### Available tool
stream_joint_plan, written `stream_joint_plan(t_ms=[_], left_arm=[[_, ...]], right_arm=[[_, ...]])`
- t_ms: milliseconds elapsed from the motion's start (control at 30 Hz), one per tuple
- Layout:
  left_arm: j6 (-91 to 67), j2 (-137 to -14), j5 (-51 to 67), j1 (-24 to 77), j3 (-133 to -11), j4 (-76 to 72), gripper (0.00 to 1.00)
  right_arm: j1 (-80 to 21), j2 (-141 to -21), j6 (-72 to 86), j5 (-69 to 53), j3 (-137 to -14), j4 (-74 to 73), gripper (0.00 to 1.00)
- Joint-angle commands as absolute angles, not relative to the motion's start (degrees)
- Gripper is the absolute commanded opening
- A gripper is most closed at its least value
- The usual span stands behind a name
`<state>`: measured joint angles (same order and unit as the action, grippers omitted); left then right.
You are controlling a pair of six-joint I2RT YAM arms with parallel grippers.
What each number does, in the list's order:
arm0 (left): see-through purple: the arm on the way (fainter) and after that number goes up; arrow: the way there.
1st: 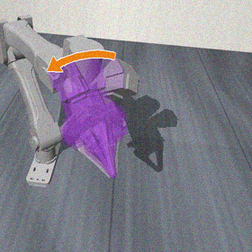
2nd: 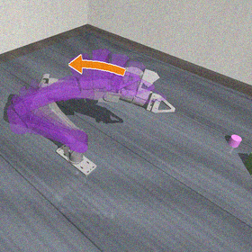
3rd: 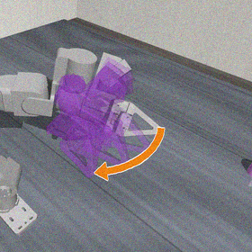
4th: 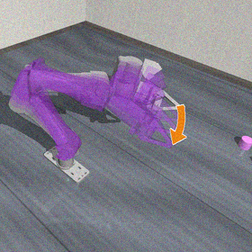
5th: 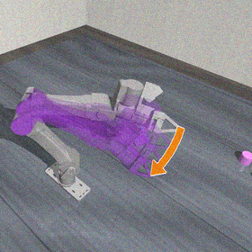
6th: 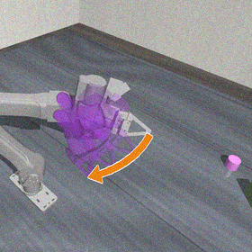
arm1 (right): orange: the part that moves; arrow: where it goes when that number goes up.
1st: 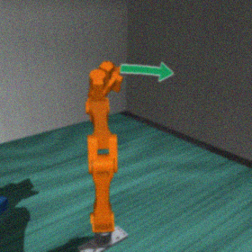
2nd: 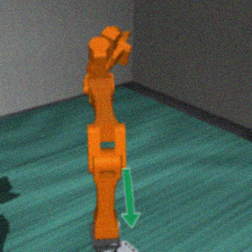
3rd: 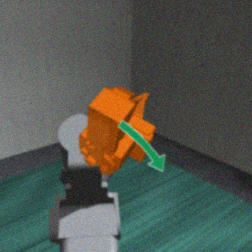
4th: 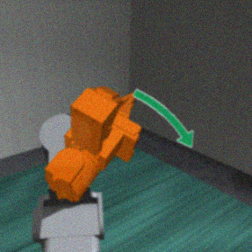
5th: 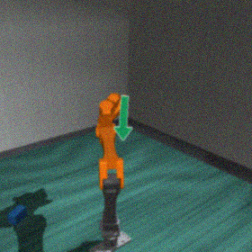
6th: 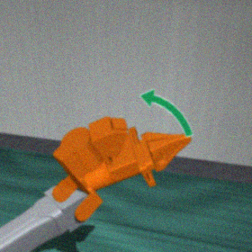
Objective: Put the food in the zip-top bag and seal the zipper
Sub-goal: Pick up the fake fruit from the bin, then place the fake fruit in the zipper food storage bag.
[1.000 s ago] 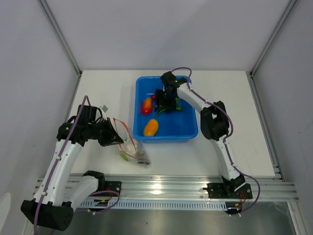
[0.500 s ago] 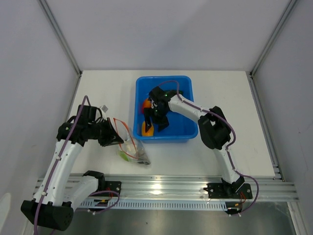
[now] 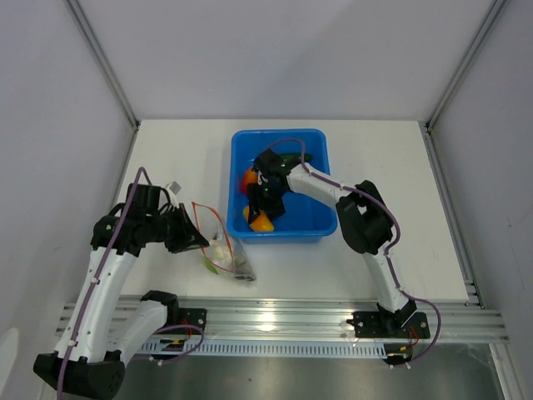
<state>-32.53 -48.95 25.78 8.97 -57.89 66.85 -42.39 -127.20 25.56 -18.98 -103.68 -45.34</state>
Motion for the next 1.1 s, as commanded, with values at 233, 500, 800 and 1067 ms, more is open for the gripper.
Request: stream_joint_plan(t_ms=[233, 500, 800, 1067], left_arm=[[-33.92, -45.09, 27.95, 8.44, -59.5, 67.33, 0.01], [-35.86, -41.66, 29.88, 8.44, -56.6, 65.04, 0.01], [-38.57, -38.06, 30.76, 8.44, -54.67, 59.86, 0.01], [-43.33, -37.62, 34.37, 8.44, -50.36, 53.44, 0.0]], right_arm=[[-42.63, -127.62, 24.17, -16.45, -108.01, -44.2, 0.13], [-41.84, -120.51, 23.2, -14.33, -110.74, -47.28, 0.0], [-44.91, -105.85, 22.41, -14.24, -110.65, -48.16, 0.0], [-48.68, -97.47, 21.97, -20.64, -112.24, -44.4, 0.0]])
